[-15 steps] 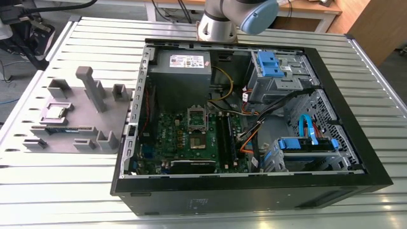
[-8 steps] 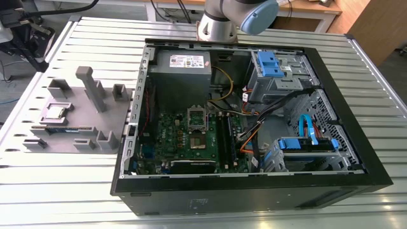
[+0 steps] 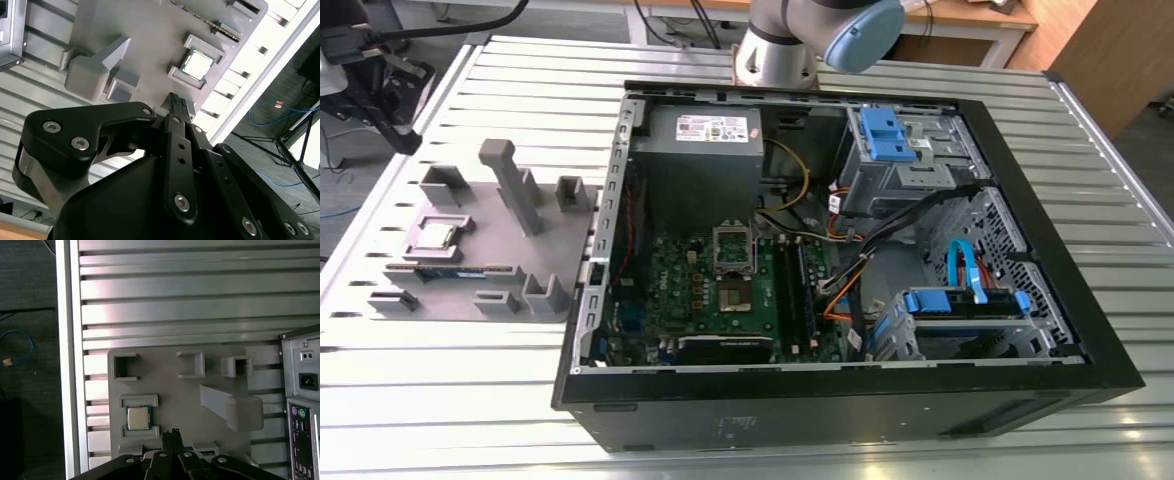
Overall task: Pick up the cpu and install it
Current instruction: 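Reach for the cpu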
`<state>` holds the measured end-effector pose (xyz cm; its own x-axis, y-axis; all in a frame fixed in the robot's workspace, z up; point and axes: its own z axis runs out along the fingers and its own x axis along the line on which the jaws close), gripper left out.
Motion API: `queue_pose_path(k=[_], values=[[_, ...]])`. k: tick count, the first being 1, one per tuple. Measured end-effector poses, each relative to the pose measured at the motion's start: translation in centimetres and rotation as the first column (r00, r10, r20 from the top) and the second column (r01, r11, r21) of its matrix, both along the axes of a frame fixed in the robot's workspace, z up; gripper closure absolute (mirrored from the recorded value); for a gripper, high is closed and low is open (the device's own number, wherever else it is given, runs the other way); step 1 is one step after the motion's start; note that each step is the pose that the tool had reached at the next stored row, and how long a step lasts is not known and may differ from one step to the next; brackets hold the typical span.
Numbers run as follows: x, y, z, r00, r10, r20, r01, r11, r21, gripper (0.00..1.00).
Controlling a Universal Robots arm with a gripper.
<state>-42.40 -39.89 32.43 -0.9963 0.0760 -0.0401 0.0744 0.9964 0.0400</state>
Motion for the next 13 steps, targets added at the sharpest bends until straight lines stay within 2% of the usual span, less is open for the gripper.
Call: queue_pose_path(k=[13], values=[[-0.34,0.00,-0.52,1.0000,0.000,0.0000,0.000,1.0000,0.0000,0.89]])
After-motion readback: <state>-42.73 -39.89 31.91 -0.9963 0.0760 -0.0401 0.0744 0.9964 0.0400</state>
